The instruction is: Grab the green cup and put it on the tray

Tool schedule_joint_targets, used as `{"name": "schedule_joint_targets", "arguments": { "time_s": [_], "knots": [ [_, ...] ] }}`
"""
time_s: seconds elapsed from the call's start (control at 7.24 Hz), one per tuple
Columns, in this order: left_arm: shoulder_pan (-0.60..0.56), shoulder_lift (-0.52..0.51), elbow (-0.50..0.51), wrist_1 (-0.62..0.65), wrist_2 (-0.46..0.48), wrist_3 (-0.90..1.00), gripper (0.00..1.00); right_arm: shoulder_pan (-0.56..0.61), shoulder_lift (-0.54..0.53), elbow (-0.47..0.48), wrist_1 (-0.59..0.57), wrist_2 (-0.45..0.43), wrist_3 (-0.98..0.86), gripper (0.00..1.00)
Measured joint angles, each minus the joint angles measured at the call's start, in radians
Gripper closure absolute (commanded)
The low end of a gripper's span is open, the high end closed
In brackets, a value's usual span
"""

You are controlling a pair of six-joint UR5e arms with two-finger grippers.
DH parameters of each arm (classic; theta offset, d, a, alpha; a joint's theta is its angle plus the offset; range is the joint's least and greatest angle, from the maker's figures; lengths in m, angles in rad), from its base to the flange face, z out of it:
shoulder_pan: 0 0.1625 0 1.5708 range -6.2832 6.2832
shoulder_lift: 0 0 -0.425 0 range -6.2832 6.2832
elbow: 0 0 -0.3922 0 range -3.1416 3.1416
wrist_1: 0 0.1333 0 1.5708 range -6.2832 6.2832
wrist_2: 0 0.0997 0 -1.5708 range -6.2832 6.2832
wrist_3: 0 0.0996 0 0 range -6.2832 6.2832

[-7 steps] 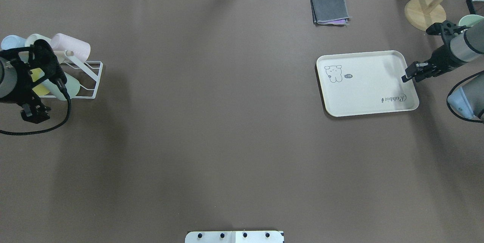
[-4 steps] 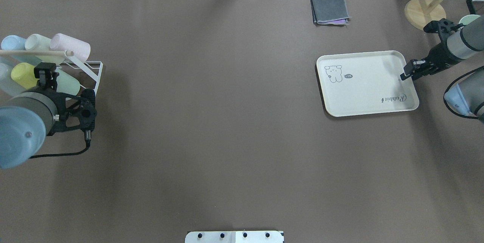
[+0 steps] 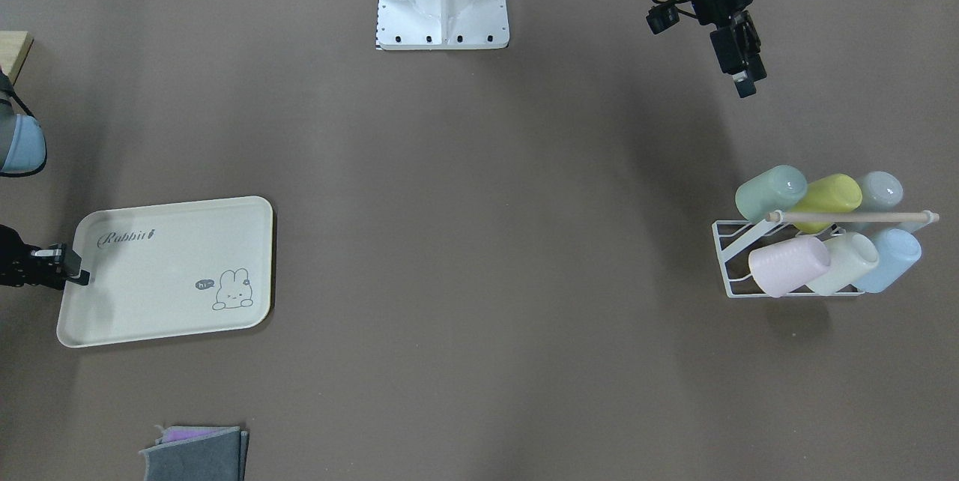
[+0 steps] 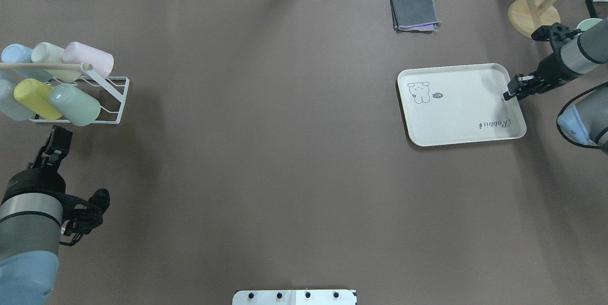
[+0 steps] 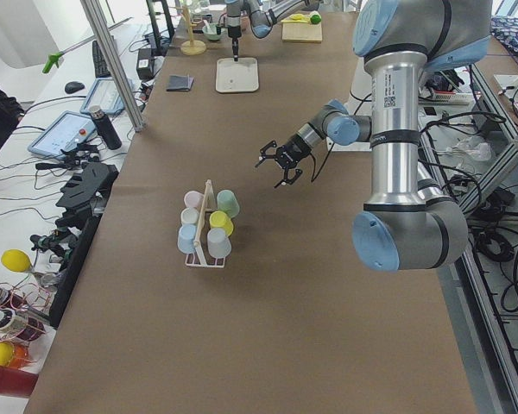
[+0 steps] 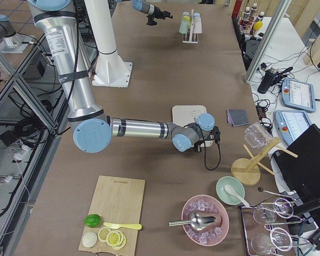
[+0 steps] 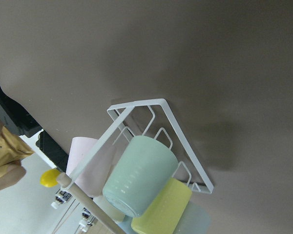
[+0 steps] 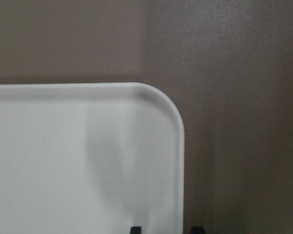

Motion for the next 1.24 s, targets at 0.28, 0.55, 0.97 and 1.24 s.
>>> {"name": "schedule_joint_targets", "arguments": {
  "time_s": [0.28,0.55,0.97,1.24],
  "knots": [
    [0.057,-0.003,0.064,0.060,0.161,0.091,0.02,0.000,-0.001,0.000,0.000,0.000,0.000,0.55],
    [0.075,-0.009,0.134,0.070,0.209,0.120,0.02,0.000,-0.001,-0.001,0.000,0.000,0.000,0.55],
    [0.076,-0.012,0.244,0.066,0.246,0.120,0.02,0.000,0.000,-0.004,-0.001,-0.001,0.000,0.55],
    [0.073,-0.016,0.284,0.061,0.353,0.119,0.02,-0.001,0.000,-0.007,-0.001,0.000,0.000,0.80]
  ]
}}
